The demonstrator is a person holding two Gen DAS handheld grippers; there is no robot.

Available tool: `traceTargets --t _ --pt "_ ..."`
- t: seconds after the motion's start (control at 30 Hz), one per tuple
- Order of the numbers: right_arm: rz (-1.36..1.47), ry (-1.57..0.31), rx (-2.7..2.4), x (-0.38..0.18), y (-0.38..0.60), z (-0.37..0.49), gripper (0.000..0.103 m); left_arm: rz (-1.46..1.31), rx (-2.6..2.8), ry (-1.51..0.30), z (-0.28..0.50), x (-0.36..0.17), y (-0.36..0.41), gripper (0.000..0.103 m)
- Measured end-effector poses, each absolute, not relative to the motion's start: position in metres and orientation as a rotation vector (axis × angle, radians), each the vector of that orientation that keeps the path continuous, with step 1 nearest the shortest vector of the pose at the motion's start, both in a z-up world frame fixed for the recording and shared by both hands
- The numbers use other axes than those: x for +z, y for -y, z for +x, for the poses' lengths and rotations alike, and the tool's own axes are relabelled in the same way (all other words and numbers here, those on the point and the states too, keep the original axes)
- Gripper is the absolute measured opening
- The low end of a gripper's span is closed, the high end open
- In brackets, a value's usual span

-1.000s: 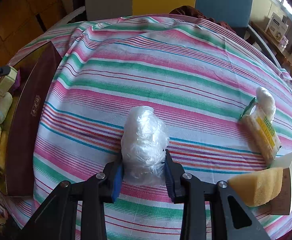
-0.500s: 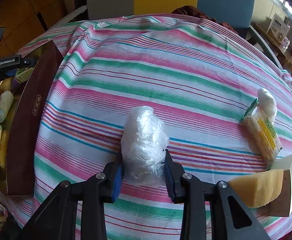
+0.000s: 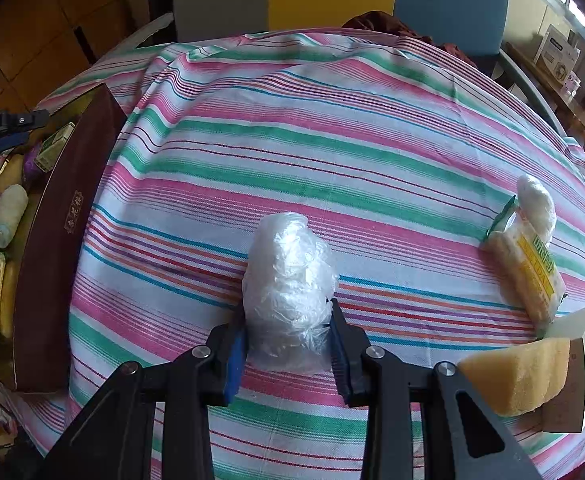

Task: Organize objects
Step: 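Carry the green tea box into the tray and open the left gripper, then carry the plastic-wrapped bundle into the tray and open the right gripper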

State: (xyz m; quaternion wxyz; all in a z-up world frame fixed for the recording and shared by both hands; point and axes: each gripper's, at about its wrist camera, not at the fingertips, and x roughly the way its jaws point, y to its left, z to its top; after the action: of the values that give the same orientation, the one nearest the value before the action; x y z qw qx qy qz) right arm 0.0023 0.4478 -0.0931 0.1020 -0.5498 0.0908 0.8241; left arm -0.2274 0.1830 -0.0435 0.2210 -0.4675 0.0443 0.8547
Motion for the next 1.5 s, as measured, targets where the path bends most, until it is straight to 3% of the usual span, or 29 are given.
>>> traceTargets --t 0.53,0.73,1.13,1.5 --pt "-1.589 -0.232 2.442 -0.096 -0.444 -0.001 0.036 -1.123 2.536 -0.181 -0.062 -0.012 -0.094 0.088" --pt "-1.598 -0.243 2.405 -0.089 -0.44 -0.005 0.035 -1.116 2.548 -0.185 -0.042 -0.019 -0.083 0.088" --pt "-1.507 -0.231 2.72 -0.012 -0.343 -0.033 0.035 -1.124 2.555 -0.096 -0.035 -0.022 -0.062 0.088" --pt "-1.705 -0.262 2.793 -0.028 -0.257 -0.084 0.035 -1.186 2.567 0.006 -0.044 -0.03 -0.03 0.09"
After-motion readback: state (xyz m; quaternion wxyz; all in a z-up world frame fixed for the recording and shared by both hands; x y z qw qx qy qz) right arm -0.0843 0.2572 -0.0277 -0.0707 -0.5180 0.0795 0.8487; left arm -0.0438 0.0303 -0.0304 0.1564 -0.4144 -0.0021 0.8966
